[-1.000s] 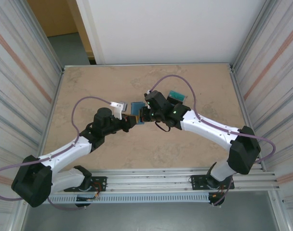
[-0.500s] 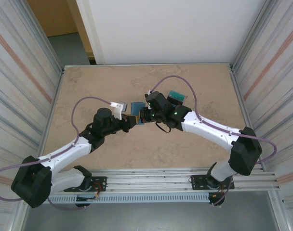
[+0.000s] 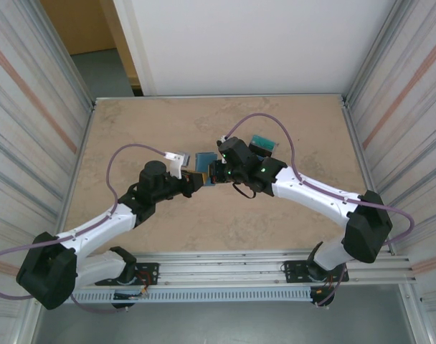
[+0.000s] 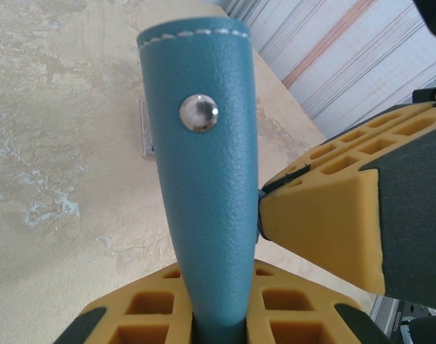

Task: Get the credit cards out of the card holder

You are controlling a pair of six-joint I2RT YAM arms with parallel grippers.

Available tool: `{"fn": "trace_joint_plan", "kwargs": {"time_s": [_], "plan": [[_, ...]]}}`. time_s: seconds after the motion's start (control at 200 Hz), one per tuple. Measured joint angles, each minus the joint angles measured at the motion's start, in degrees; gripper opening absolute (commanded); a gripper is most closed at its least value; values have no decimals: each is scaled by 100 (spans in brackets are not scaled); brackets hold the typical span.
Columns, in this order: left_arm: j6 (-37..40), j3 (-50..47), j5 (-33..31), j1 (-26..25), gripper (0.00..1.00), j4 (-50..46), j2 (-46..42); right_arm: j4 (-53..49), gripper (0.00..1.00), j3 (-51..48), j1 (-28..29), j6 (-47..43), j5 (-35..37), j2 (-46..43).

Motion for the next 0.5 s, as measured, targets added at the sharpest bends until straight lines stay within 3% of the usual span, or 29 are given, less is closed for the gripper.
{"fn": "trace_joint_plan", "kwargs": {"time_s": [0.501], "plan": [[-2, 0, 22, 7, 0, 44, -61, -94, 0, -138, -120, 0, 258, -129]]}}
